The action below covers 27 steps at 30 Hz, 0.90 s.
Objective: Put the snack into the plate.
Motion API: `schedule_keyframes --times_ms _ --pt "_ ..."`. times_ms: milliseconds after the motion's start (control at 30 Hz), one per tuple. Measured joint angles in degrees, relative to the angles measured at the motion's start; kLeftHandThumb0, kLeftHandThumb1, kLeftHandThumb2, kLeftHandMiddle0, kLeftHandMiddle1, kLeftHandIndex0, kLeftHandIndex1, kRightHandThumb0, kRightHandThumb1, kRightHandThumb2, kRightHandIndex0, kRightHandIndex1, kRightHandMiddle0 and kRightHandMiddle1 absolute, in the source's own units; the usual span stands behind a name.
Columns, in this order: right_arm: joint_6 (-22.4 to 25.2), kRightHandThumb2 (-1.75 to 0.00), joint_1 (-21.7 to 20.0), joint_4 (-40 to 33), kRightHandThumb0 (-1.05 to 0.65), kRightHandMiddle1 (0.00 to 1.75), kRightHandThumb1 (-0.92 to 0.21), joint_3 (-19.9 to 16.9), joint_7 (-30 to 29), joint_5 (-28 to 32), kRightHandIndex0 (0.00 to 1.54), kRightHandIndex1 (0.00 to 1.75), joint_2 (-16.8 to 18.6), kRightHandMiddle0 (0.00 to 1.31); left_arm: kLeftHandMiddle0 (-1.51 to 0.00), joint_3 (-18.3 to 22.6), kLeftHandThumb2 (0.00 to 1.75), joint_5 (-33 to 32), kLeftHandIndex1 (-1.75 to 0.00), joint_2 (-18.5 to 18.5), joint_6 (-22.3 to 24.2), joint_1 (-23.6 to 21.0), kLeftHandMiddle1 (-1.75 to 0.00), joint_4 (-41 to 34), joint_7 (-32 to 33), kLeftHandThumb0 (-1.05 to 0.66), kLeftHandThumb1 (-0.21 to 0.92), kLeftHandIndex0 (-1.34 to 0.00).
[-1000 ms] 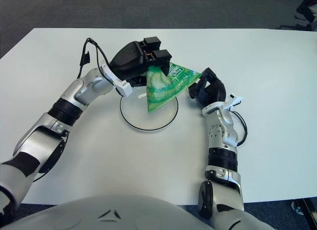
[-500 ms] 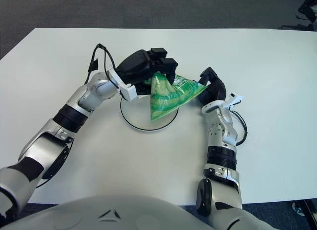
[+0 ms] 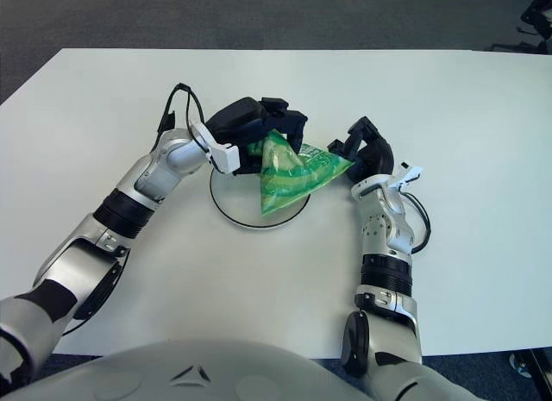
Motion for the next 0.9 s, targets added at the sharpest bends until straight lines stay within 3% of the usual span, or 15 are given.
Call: schedule_keyframes --times_ms 833,900 --pt "0.01 -1.48 -1.24 2.41 -0.54 1.75 -0.18 -0.50 2.46 0.46 1.33 1.75 -0.87 0.72 -0.80 -2.40 1.60 2.54 -1.75 2.72 -0.30 0.68 -1.75 -0.57 -3.23 0.57 0.08 -1.00" --pt "0.00 -1.48 -1.17 2.21 -0.53 1.75 -0.19 -0.55 2.41 0.46 1.34 1.75 -0.85 0.72 -0.85 -2.54 1.67 2.56 -1.74 2.91 -0.32 0.68 -1.75 -0.64 -3.53 0.29 0.01 -0.83"
